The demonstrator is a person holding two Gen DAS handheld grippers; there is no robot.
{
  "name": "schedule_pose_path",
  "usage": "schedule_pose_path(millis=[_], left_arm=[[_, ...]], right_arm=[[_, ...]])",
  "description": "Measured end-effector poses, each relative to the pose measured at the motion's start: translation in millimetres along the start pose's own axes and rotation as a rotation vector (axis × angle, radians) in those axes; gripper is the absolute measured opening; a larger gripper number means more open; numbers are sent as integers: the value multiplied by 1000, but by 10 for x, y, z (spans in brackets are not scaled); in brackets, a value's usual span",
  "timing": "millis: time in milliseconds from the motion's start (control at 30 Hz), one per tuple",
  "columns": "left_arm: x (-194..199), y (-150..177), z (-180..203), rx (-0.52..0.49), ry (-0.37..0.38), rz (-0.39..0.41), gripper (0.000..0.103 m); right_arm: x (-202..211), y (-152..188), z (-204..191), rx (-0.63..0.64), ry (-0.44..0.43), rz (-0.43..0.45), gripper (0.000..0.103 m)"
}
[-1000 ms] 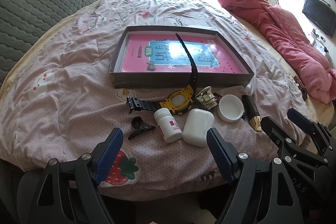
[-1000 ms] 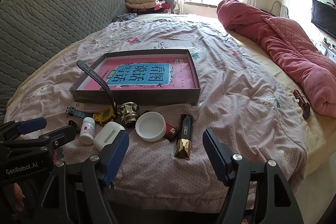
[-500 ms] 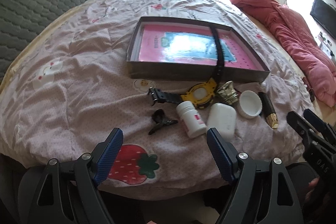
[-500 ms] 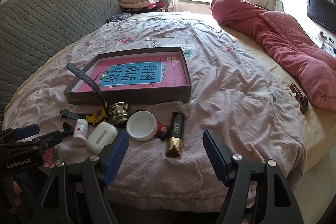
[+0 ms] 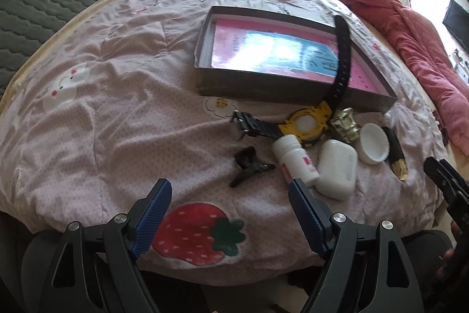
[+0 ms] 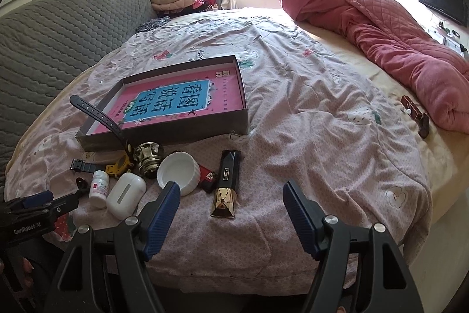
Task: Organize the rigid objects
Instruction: 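Close the left tool on the black hair clip while the right tool grasps the black-gold lipstick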
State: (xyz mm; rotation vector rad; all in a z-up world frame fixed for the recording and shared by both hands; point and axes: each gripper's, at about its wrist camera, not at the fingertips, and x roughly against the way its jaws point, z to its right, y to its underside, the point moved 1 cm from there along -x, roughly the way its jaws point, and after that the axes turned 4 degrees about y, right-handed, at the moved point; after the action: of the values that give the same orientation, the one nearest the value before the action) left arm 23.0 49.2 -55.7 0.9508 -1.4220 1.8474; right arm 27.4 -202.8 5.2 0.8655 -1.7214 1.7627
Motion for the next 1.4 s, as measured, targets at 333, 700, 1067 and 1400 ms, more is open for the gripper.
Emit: schedule_pose_path(millis=[333,700,1067,1400], left_arm=[[-208,-4,-5,-83,-31,-30,82],[-362,-118,-9,-122,19,-39,66],[-387,-147,76,-193,74,-19,33],[-403,-127,40,-177,178,-49,31]], right_arm=[[-86,23,3,-2,-13,-25,72],[-237,44,-4,1,-20,-67,72],[-616,18,-1,20,55,-161,66],[-773,-40,-136,88,51,-139,46]])
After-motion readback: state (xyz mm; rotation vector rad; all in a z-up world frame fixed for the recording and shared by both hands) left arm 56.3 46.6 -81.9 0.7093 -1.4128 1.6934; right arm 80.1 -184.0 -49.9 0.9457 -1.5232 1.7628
